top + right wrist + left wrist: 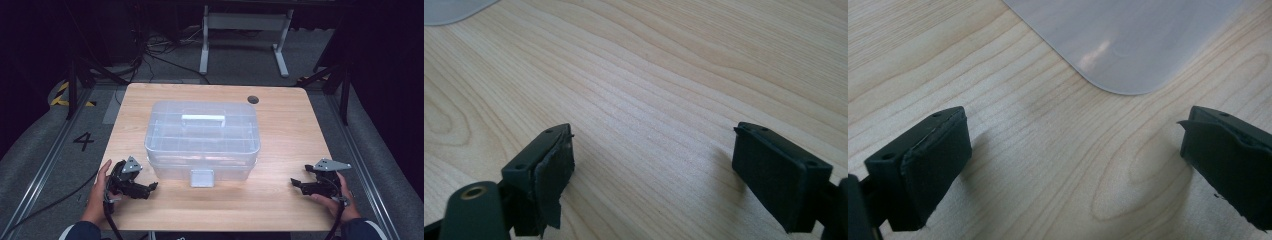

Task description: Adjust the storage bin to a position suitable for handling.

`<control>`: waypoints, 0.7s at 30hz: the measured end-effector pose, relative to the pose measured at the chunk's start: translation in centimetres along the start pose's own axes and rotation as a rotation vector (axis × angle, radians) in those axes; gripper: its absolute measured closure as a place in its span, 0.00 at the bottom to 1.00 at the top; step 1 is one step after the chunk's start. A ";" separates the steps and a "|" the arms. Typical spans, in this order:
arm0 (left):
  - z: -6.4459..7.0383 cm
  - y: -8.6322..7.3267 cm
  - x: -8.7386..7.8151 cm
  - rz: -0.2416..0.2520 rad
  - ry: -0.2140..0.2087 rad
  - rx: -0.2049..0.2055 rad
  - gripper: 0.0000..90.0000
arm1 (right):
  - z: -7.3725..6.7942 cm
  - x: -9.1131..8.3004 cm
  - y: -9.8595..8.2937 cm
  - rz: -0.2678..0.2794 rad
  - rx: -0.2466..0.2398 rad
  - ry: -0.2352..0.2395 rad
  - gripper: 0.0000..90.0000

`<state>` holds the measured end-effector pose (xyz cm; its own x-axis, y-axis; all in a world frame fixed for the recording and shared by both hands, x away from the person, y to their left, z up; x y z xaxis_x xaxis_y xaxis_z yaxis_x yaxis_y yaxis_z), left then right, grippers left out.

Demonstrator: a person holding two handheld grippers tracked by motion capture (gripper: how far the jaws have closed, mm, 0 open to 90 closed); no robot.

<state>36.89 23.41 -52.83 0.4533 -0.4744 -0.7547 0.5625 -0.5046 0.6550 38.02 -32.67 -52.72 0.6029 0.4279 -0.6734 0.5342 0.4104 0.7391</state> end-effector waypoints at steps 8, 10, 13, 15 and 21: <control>-1.9 -0.2 -0.3 0.003 0.095 -0.100 0.00 | 0.0 0.0 0.0 -0.001 0.005 -0.006 0.19; -1.9 -0.3 -0.4 0.000 0.107 -0.110 0.00 | 0.0 0.0 0.0 -0.001 0.006 -0.007 0.19; -1.7 -0.5 -0.5 0.008 0.106 -0.108 0.00 | -0.1 0.0 0.0 -0.001 0.007 -0.008 0.19; -1.6 -0.6 -0.7 0.005 0.103 -0.102 0.00 | 0.0 0.0 0.0 -0.002 0.006 -0.008 0.19; -1.8 -1.4 -1.4 0.005 0.091 -0.093 0.00 | 0.1 -0.1 0.0 -0.010 0.010 -0.009 0.19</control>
<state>36.71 26.03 -52.78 0.5146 -0.4068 -0.7548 0.6199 -0.4317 0.6552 37.96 -32.78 -52.67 0.6027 0.4168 -0.6805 0.5458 0.4067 0.7326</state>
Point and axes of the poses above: each handheld gripper's, and its own axes: x roughly forward along the jaws, y roughly out of its top, z roughly to its right, the point moved 6 cm from there along x, roughly forward along the jaws, and after that the axes turned 2 degrees about -y, right-handed, at the moved point
